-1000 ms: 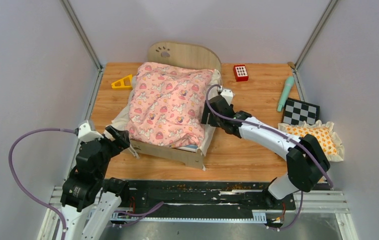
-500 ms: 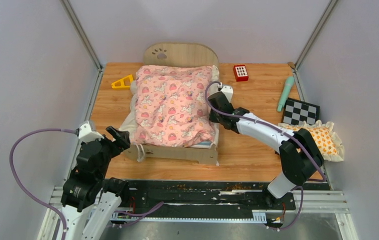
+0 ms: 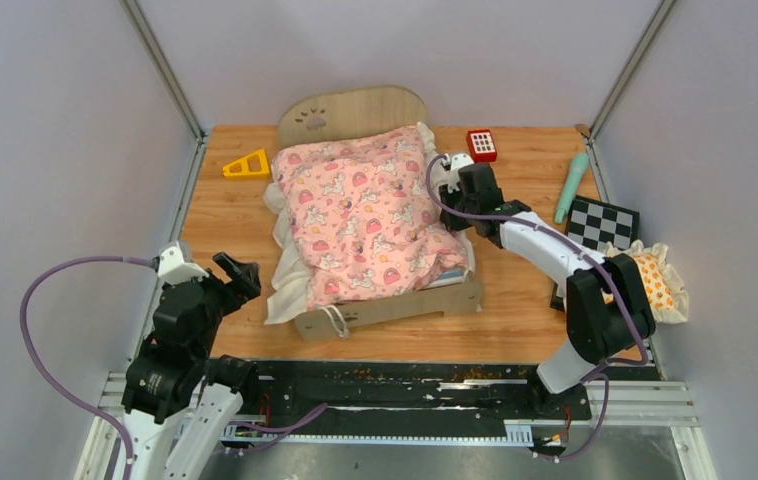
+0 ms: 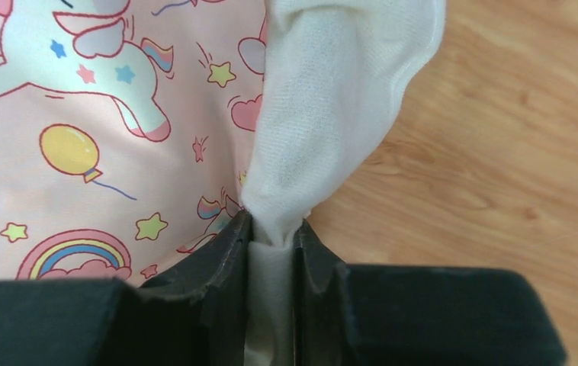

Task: Set up the pet bed
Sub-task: Adjust the bed frame at the center of the board.

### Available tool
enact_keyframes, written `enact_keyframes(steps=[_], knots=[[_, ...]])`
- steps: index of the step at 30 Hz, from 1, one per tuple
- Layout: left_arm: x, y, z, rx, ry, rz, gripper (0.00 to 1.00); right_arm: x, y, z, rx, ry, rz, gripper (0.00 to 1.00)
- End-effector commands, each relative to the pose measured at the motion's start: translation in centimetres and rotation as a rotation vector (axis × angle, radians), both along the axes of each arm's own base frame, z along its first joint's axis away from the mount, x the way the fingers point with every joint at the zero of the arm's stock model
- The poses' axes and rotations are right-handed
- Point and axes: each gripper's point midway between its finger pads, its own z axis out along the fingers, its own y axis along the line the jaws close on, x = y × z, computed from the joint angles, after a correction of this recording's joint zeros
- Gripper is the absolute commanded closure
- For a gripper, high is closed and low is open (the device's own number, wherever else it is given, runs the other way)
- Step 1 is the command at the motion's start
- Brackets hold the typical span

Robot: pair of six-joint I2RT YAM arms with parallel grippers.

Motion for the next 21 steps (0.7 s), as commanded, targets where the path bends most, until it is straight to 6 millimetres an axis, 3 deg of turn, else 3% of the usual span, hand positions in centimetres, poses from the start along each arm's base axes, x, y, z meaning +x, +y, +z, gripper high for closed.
enact_keyframes(steps=[1,7,8,9,10,12,14,18,21], knots=[[0.1,0.0,1.0,0.023,-0.021,-0.013,0.08,1.1,2.1,4.3,-0.112,-0.243,0.480,1.00],[0.2,-0.5,0.8,0.014,-0.022,-0.038,0.08,2.2,1.0,6.0,-0.264,-0.470,0.691,1.00],[0.2,-0.6,0.7,0.013,-0.019,-0.042,0.08,2.9,0.5,6.4,-0.274,-0.483,0.674,0.94],[0.3,-0.6,0.6,0.012,-0.016,-0.046,0.08,3.8,-0.1,7.1,-0.275,-0.489,0.636,0.74],[0.3,-0.7,0.6,0.014,-0.015,-0.050,0.08,5.1,-0.9,8.5,-0.275,-0.497,0.572,0.65],[0.3,-0.7,0.6,0.016,-0.015,-0.050,0.08,6.2,-2.0,10.7,-0.275,-0.499,0.489,0.59],[0.3,-0.6,0.6,0.019,-0.016,-0.045,0.08,6.7,-2.6,13.7,-0.241,-0.527,0.390,0.43],[0.5,-0.8,0.6,0.007,-0.017,-0.045,0.08,6.1,-4.3,18.9,-0.041,-0.519,0.089,0.28],[0.9,-1.9,1.2,-0.033,-0.032,-0.090,0.06,4.3,-5.6,19.6,0.102,-0.386,-0.092,0.23]])
